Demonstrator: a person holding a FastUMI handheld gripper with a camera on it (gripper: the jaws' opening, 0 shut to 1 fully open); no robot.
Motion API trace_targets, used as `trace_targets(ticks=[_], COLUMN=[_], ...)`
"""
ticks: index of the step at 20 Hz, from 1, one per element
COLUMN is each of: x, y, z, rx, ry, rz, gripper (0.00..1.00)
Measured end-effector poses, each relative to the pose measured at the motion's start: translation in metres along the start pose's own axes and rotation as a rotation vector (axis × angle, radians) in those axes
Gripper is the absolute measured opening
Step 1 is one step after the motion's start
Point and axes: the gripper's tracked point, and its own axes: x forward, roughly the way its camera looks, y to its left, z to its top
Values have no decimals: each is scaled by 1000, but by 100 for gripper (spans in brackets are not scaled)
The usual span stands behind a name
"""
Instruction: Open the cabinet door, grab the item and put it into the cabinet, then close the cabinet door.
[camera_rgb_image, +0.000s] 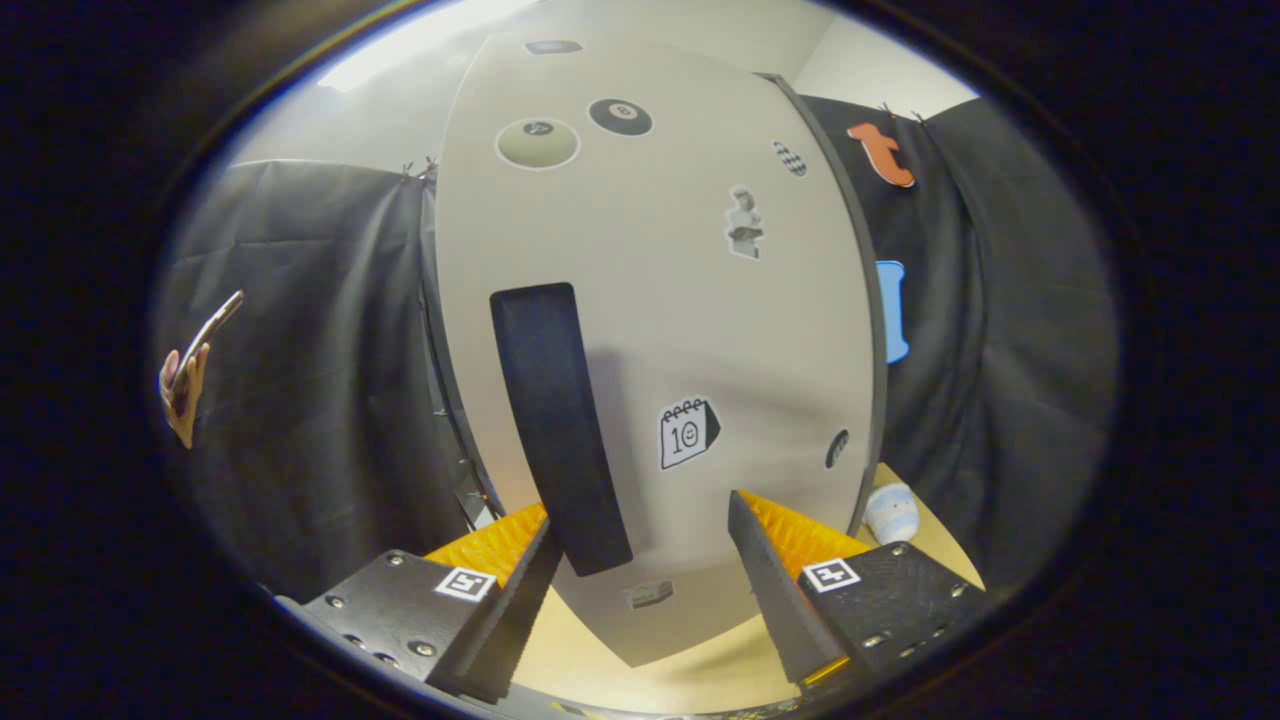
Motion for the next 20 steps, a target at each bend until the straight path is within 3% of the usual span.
trace_targets(ticks=[8, 20], x=[44, 97], y=[22, 36], z=[1, 11], rx=[-8, -31], ry=[3, -15], rz=[68, 103], gripper=[97, 99])
